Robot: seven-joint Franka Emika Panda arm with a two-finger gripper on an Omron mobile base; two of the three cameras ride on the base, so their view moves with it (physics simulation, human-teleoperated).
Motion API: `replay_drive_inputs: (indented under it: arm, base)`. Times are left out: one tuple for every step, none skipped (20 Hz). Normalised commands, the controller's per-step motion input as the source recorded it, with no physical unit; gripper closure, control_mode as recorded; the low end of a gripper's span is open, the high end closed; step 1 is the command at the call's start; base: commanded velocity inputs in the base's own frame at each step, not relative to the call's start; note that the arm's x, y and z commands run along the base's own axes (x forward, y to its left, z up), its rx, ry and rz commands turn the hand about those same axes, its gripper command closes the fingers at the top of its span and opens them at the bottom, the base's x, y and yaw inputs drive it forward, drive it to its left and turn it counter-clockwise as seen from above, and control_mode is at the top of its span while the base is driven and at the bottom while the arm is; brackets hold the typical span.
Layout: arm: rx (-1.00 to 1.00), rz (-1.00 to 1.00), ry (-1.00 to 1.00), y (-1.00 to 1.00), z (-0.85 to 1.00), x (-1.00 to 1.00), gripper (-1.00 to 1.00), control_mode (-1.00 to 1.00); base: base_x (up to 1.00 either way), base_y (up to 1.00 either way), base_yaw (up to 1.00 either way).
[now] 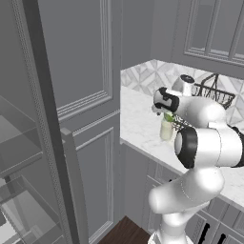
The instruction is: Grab a lemon wedge from the fridge and one ice cube from the ice bowl, and put them in the glass of lemonade.
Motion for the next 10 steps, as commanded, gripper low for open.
replay_drive_inputs:
  arm:
    - [0.07,0.00,-0.05,-0.24,0.07,-0.19,-1.00,-1.00]
    - [0.07,0.00,-0.06,-0.29,0.06,-0.19,-1.00,-1.00]
    - [0.07,0.00,-0.05,-0.27,0.07,-0.20,-1.00,-1.00]
    - [0.08,0.00,-0.06,-0.22,0.16,-0.19,-1.00,-1.00]
    - [0.07,0.00,-0.06,-0.14,0.16,-0.19,-1.00,-1.00]
    - [0.07,0.00,-0.06,-0.10,0.16,-0.24,-1.00,-1.00]
    - [0.06,0.00,-0.06,-0.03,0.16,-0.29,-1.00,-1.00]
    - [0.07,0.00,-0.07,-0.03,0.16,-0.42,-1.00,-1.00]
    - [0.07,0.00,-0.09,-0.01,0.19,-0.50,-1.00,-1.00]
    - [0.09,0.00,-0.13,0.00,0.20,-0.69,-1.00,-1.00]
  base:
    - [0.00,0.00,0.00]
    - [0.00,0.00,0.00]
    - [0.00,0.00,0.00]
    - [0.00,0.00,0.00]
    - [0.00,0.00,0.00]
    - [0.00,0.00,0.00]
    - [0.00,0.00,0.00]
    - [0.00,0.00,0.00]
    - [0.00,0.00,0.00]
    - [0.00,0.00,0.00]
